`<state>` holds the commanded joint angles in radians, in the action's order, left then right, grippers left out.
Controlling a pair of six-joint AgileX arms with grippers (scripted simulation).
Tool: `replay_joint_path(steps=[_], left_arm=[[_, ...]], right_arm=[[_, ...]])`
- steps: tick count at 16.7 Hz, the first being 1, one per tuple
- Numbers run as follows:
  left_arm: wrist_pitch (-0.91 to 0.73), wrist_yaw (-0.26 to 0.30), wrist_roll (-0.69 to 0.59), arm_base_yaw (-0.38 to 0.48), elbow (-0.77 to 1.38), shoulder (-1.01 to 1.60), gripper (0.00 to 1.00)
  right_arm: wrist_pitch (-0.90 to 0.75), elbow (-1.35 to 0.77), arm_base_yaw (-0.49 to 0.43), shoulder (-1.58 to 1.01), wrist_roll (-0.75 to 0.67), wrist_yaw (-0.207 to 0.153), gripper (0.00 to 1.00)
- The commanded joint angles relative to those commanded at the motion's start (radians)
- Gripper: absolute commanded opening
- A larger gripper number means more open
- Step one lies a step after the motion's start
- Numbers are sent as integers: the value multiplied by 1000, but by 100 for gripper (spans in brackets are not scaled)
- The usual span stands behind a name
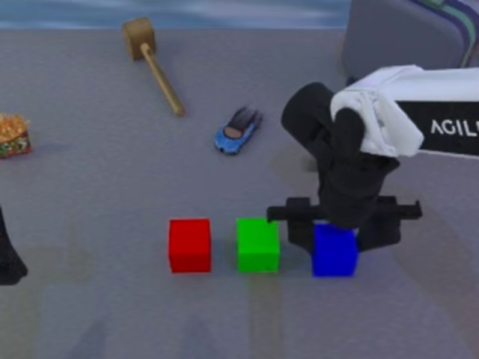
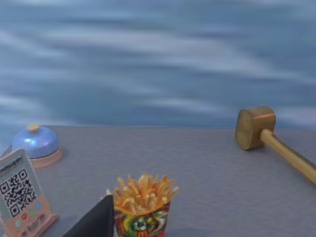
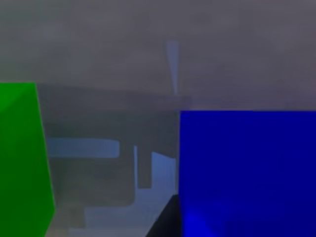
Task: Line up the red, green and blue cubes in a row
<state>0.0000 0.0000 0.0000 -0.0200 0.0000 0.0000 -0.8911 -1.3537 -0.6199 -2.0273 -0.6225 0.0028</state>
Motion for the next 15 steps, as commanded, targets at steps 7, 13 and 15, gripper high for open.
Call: replay_joint_path(steps=[7,13,15], left_arm=[[0,0,0,0,0,0,100],[0,0,0,0,0,0,100],[0,0,0,0,0,0,100]], right_arm=[[0,0,0,0,0,0,100],[-4,-3,1,2,0,0,100],[-41,-33,-1,12,0,-1,100]])
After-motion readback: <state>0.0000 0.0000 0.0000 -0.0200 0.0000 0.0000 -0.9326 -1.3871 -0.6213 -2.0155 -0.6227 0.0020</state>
